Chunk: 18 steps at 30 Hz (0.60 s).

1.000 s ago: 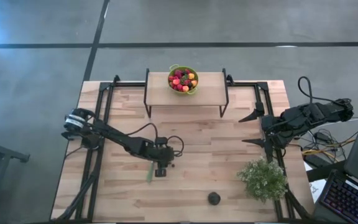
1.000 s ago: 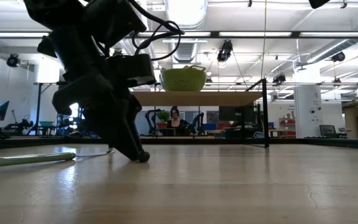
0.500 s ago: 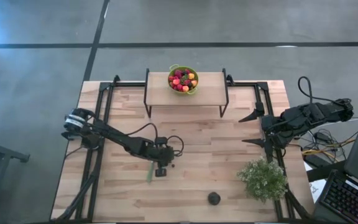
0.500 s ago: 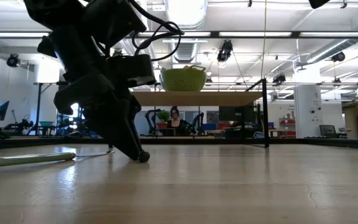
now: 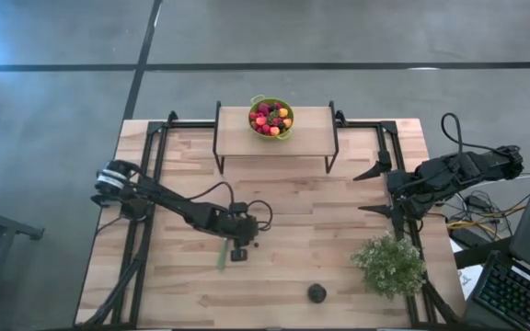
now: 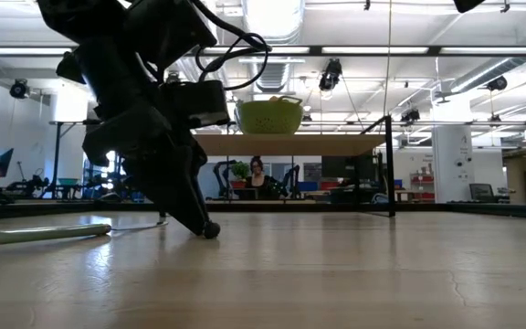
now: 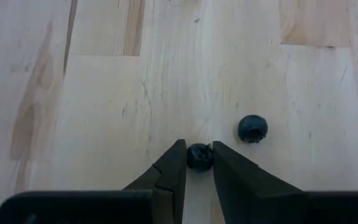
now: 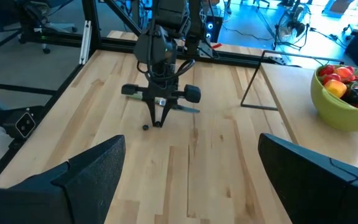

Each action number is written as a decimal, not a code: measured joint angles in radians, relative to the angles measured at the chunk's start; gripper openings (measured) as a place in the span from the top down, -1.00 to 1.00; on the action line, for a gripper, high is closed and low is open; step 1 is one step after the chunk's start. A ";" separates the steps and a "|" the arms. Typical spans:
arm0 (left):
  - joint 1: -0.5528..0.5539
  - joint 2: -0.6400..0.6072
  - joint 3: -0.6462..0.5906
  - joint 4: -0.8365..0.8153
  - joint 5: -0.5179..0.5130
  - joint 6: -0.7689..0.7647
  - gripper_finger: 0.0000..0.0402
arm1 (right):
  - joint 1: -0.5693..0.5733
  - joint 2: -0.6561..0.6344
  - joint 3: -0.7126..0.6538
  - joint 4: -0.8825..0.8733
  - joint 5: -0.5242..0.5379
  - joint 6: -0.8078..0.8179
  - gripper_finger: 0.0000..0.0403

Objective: Pick & Place Fruit
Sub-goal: Put the blueberry into the green colander on the shelf

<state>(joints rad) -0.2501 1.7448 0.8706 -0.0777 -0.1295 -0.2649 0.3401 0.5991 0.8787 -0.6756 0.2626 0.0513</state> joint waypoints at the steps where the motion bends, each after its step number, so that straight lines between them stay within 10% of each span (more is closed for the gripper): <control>1: 0.000 0.001 0.004 -0.002 0.000 0.000 0.63 | 0.000 0.000 0.000 0.000 0.000 0.000 -0.80; 18: 0.005 0.003 0.136 0.008 0.003 0.013 0.63 | 0.000 0.000 0.000 0.000 0.000 0.000 -0.80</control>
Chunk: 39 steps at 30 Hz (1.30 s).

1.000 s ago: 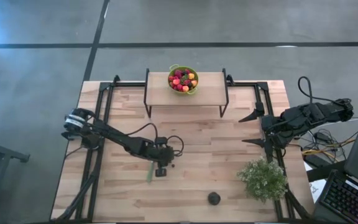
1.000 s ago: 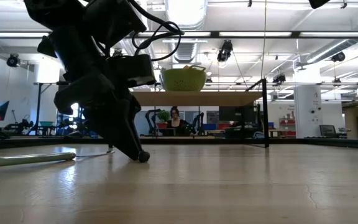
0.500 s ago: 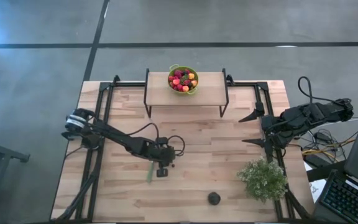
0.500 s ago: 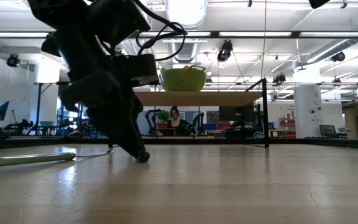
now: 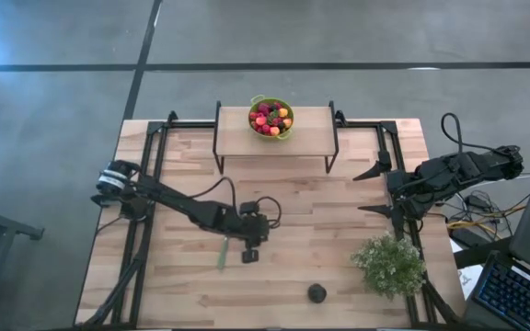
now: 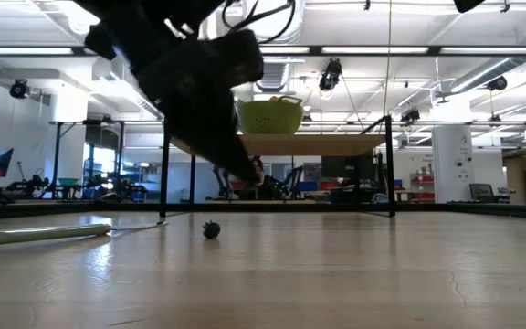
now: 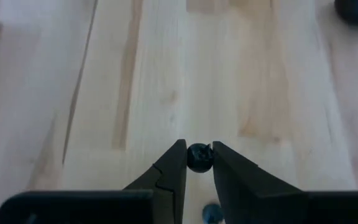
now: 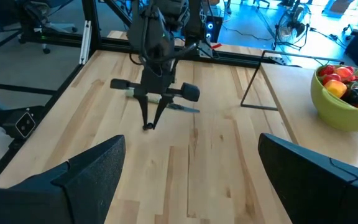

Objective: Pick & Place Fruit
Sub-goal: Put the blueberry into the green colander on the shelf

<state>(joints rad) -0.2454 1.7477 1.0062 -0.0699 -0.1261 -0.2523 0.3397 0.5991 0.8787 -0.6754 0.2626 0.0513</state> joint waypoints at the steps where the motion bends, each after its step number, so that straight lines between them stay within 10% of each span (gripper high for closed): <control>1: 0.002 0.000 0.010 0.000 0.000 0.000 0.63 | 0.000 0.000 0.000 0.000 0.000 0.000 -0.80; 39: 0.260 -0.004 0.672 -0.347 -0.146 0.329 0.63 | 0.000 0.000 0.000 0.000 0.000 0.000 -0.80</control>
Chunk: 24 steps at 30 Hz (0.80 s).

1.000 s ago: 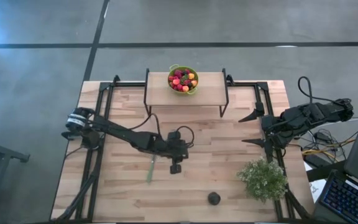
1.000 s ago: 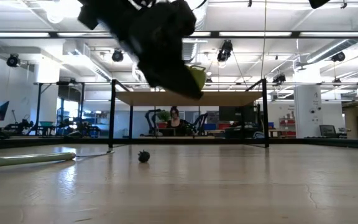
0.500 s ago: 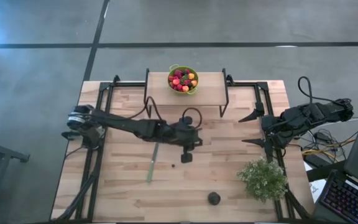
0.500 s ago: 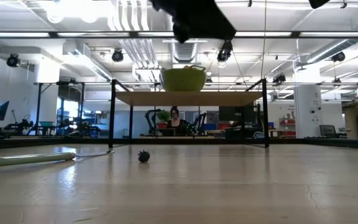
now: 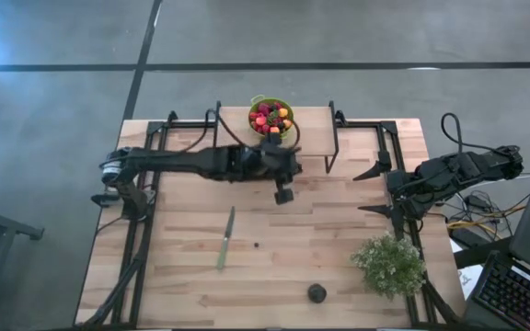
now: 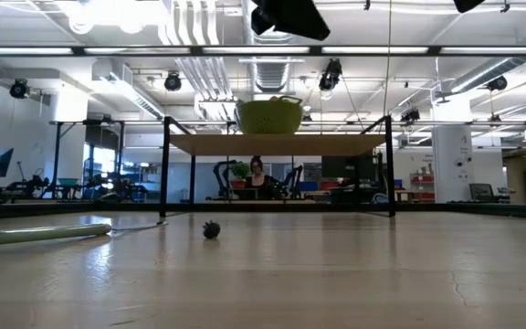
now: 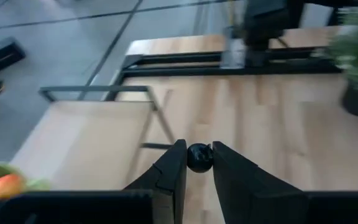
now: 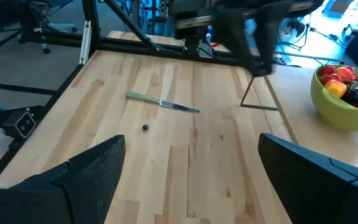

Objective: Pick & Place Fruit
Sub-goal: Put the blueberry into the green colander on the shelf

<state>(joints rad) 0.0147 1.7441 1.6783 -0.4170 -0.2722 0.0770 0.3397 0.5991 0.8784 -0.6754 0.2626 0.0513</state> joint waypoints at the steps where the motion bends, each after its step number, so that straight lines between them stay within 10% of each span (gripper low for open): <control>1: 0.014 0.000 0.007 -0.008 -0.008 -0.001 0.63 | 0.000 0.000 0.000 0.000 0.000 0.000 -0.80; 24: 0.313 0.000 0.019 -0.095 -0.042 -0.055 0.63 | 0.000 0.000 0.000 0.000 0.000 0.000 -0.80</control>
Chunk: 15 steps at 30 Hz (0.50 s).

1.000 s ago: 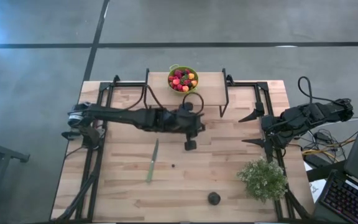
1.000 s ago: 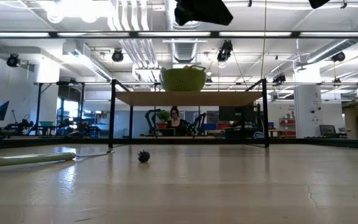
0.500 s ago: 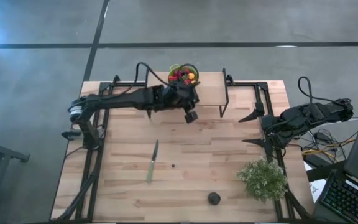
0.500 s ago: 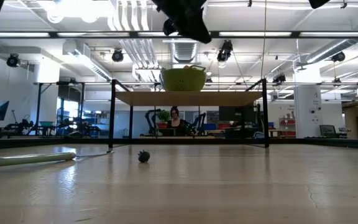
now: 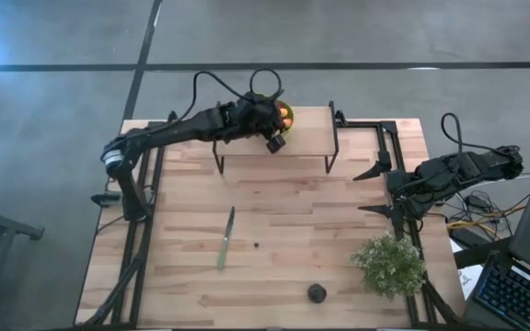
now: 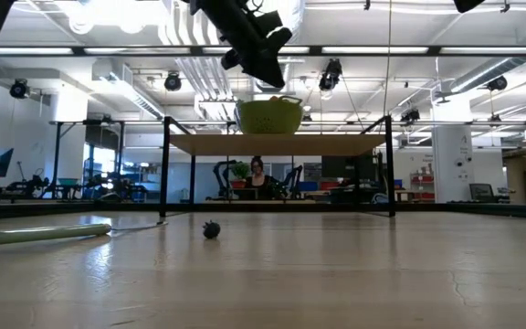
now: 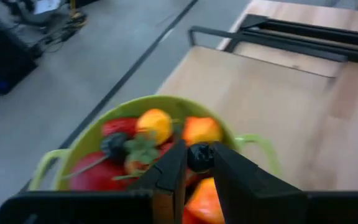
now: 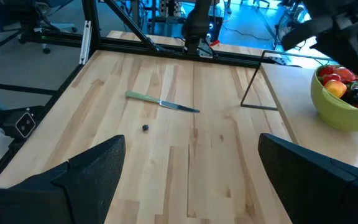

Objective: Pick & Place Fruit
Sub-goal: Put the blueberry into the green colander on the shelf

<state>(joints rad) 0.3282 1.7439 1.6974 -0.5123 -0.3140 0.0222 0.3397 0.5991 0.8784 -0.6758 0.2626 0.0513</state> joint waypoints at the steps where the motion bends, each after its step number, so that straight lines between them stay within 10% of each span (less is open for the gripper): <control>1: 0.006 0.000 0.000 -0.001 -0.014 -0.001 0.63 | 0.000 0.000 0.000 0.000 0.000 0.000 -0.80; 15: 0.045 0.000 -0.001 -0.057 -0.078 0.003 0.63 | 0.000 -0.001 0.000 0.000 0.000 0.000 -0.80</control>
<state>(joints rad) 0.3729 1.7439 1.6962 -0.5690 -0.3922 0.0254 0.3397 0.5983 0.8787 -0.6756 0.2629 0.0513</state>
